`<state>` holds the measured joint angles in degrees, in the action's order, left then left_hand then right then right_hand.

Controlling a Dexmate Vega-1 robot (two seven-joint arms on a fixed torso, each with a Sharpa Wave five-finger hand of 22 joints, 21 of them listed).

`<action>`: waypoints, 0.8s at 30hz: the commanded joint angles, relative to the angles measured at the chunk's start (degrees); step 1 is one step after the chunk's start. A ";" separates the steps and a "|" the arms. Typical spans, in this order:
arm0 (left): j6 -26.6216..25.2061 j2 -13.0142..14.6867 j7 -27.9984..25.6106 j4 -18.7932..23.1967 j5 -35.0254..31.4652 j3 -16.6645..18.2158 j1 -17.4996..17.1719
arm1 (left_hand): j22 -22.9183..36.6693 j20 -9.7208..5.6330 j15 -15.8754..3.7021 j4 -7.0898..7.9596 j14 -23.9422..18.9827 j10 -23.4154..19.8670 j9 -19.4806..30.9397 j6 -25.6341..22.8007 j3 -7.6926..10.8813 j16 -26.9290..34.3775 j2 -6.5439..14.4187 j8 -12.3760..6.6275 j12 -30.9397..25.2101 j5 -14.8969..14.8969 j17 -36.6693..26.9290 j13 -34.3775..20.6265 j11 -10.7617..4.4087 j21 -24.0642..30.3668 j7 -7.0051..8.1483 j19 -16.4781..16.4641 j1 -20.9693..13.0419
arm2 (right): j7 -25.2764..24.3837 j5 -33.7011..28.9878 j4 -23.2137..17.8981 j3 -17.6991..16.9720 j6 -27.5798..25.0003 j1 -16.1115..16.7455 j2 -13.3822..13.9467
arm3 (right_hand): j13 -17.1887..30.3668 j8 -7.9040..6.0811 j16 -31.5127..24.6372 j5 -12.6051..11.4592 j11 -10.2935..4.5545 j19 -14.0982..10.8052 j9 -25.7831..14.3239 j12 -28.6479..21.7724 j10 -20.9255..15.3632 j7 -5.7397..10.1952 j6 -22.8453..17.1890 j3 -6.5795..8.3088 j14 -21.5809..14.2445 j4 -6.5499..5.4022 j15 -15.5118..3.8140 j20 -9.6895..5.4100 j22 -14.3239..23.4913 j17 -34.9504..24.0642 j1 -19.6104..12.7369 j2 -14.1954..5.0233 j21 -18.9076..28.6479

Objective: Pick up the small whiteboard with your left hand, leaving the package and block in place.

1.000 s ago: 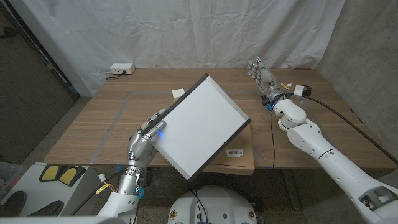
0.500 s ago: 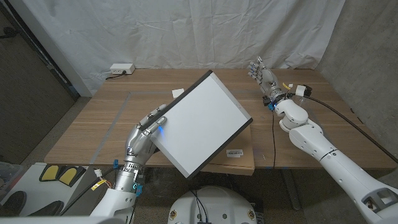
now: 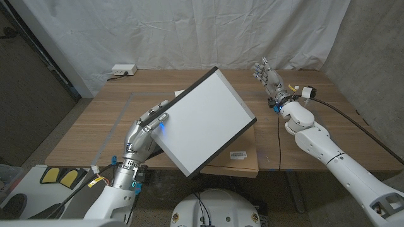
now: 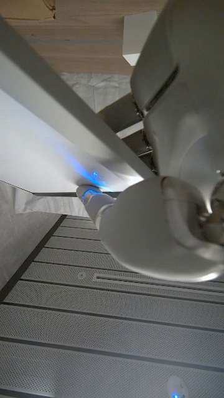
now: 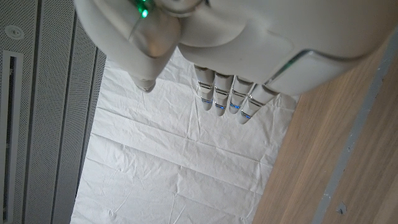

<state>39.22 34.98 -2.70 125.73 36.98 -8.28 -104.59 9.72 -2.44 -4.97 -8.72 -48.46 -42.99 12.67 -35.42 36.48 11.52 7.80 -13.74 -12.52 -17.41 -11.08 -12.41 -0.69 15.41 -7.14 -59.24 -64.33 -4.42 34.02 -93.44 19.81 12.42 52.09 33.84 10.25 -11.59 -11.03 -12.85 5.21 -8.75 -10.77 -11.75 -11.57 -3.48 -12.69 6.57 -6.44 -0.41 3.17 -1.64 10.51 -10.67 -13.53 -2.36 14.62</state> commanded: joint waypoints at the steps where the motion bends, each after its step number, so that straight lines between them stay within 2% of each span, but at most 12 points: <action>1: -1.23 0.02 0.09 2.22 -1.29 2.84 -0.71 | 0.34 0.09 0.23 1.49 -0.33 -0.27 0.09 -0.67 2.46 -0.12 0.56 0.25 0.24 -0.24 -0.16 -0.09 -0.36 -0.27 -0.20 -0.37 0.21 | -0.55 -0.01 -0.87 -0.46 0.12 0.70 0.46 | 0.34 0.11 0.01 0.17 -0.05 -0.49 -0.23 -0.40 -0.46 -0.14 -0.43 0.13 -0.53 0.23 -0.12 0.01 0.17 -0.18 -0.08 -0.38 -0.08; 4: -1.80 -0.17 -0.25 2.80 -1.99 3.41 -0.85 | 0.34 0.13 0.22 1.51 -0.32 -0.22 0.09 -0.71 2.51 -0.13 0.57 0.27 0.28 -0.22 -0.16 -0.10 -0.29 -0.31 -0.19 -0.35 0.27 | -0.51 0.02 -0.94 -0.52 0.21 0.77 0.49 | 0.34 0.10 0.01 0.18 -0.02 -0.51 -0.23 -0.41 -0.47 -0.17 -0.45 0.12 -0.52 0.23 -0.13 0.01 0.18 -0.18 -0.07 -0.39 -0.11; 5: -2.02 -0.23 -0.38 3.02 -2.13 3.61 -0.91 | 0.34 0.11 0.24 1.51 -0.33 -0.32 0.10 -0.81 2.56 -0.13 0.54 0.27 0.27 -0.20 -0.15 -0.10 -0.76 -0.33 -0.21 -0.39 0.34 | -0.49 0.04 -0.95 -0.54 0.24 0.80 0.49 | 0.34 0.11 0.02 0.18 -0.02 -0.51 -0.23 -0.41 -0.48 -0.17 -0.45 0.12 -0.52 0.23 -0.13 0.01 0.18 -0.18 -0.07 -0.39 -0.11; 7: -2.60 -0.25 -0.62 3.49 -2.45 4.11 -0.99 | 0.34 0.12 0.21 1.51 -0.28 -0.42 0.10 -0.85 2.62 -0.17 0.52 0.30 0.25 -0.18 -0.15 -0.11 -0.32 -0.37 -0.15 -0.38 0.40 | -0.37 0.19 -0.93 -0.56 0.26 0.82 0.46 | 0.34 0.11 0.01 0.18 -0.07 -0.52 -0.23 -0.41 -0.50 -0.17 -0.45 0.12 -0.52 0.23 -0.14 -0.01 0.18 -0.18 -0.07 -0.40 -0.13; 14: -4.70 -0.08 -1.07 5.66 -3.75 5.91 -1.55 | 0.35 0.13 0.29 1.54 -0.36 -0.56 0.12 -0.94 2.80 -0.16 0.51 0.38 0.27 -0.11 -0.14 -0.12 -0.58 -0.47 -0.11 -0.39 0.60 | -0.21 0.27 -0.77 -0.64 0.57 0.92 0.43 | 0.34 0.10 0.02 0.19 0.02 -0.55 -0.23 -0.44 -0.59 -0.16 -0.48 0.10 -0.52 0.25 -0.14 0.02 0.18 -0.18 -0.05 -0.43 -0.19; 16: -4.95 -0.25 -1.05 5.85 -4.28 6.20 -1.65 | 0.36 0.17 0.31 1.55 -0.42 -0.57 0.12 -0.99 2.88 -0.15 0.51 0.41 0.29 -0.08 -0.13 -0.13 -0.15 -0.51 -0.13 -0.39 0.67 | -0.21 0.26 -0.77 -0.65 0.60 0.94 0.43 | 0.34 0.11 0.02 0.19 0.00 -0.56 -0.23 -0.43 -0.54 -0.14 -0.48 0.09 -0.51 0.25 -0.13 0.00 0.18 -0.19 -0.05 -0.44 -0.21; 24: -4.78 -1.11 -0.22 6.37 -4.80 6.87 -1.80 | 0.36 0.13 0.14 1.52 -0.39 -0.70 0.14 -1.05 3.15 -0.19 0.55 0.52 0.32 0.00 -0.13 -0.15 -0.51 -0.59 -0.18 -0.52 0.83 | -0.44 0.08 -1.19 -0.54 0.53 1.16 0.42 | 0.34 0.10 0.03 0.20 -0.05 -0.58 -0.23 -0.42 -0.54 -0.17 -0.50 0.07 -0.50 0.26 -0.11 0.02 0.18 -0.19 -0.03 -0.46 -0.27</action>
<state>35.11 34.64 -3.46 130.73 33.25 -2.90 -106.00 10.02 -2.42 -4.79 -9.17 -48.46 -43.37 12.62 -35.95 36.94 11.52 7.93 -13.51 -12.13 -17.20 -11.06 -12.36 -0.84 15.02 -7.27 -59.23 -63.38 -4.75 34.22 -94.26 19.24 12.89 52.97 34.23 10.25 -11.59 -11.03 -12.85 5.21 -8.74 -10.77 -11.75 -11.57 -3.48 -12.69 6.57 -6.44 -0.41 3.17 -1.64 10.51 -10.67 -13.53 -2.35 14.41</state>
